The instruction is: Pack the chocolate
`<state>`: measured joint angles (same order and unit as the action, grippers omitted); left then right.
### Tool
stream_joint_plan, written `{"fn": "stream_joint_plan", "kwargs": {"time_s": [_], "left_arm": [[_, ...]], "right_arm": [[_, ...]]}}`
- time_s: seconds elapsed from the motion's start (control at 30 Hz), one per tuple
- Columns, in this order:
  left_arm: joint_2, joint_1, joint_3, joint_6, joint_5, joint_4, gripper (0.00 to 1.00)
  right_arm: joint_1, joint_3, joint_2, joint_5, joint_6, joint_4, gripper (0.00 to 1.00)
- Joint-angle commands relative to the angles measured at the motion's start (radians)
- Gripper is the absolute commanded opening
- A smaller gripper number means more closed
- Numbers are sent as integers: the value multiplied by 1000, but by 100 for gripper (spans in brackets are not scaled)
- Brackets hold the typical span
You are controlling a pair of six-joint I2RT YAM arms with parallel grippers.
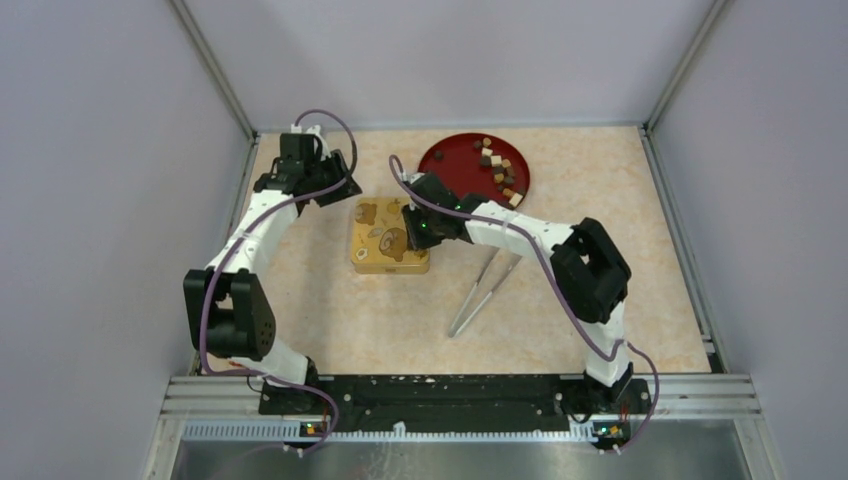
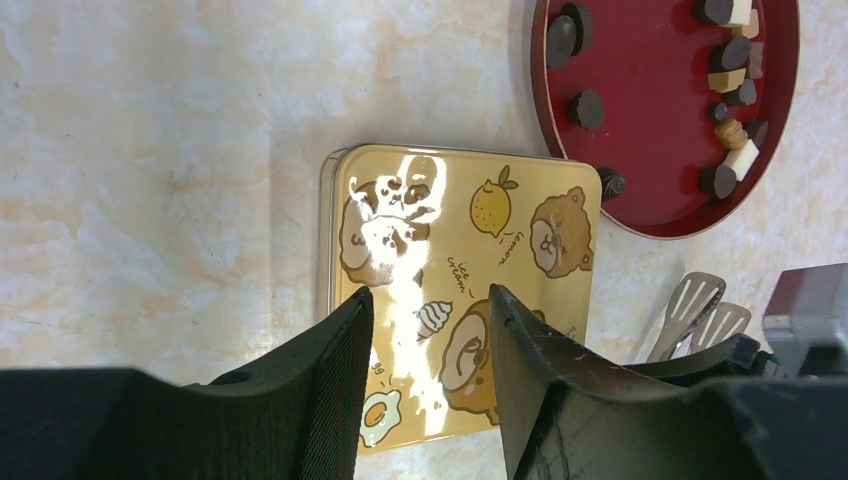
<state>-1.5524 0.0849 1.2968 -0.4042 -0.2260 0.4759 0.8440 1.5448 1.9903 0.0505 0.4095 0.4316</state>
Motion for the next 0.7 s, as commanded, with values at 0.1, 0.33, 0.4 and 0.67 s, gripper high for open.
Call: {"fn": "stream_joint_plan", "kwargs": {"time_s": [0.1,0.33,0.4,0.67], "left_arm": [[20,-2,3,13,-40,-25,51],[-71,-2,-19,-21,-141,-115,46],[-108,-2,-7,-36,-159,-122,45],[-287,-2,-17,-58,-145,-182,40]], "right_arm": [[-27,122,-35,-98,-36,26,20],[-124,289,48,-18,-9,6,19],[-131,346,99,-17,-5,20,19],[-139,410,314,14,35,47,18]]}}
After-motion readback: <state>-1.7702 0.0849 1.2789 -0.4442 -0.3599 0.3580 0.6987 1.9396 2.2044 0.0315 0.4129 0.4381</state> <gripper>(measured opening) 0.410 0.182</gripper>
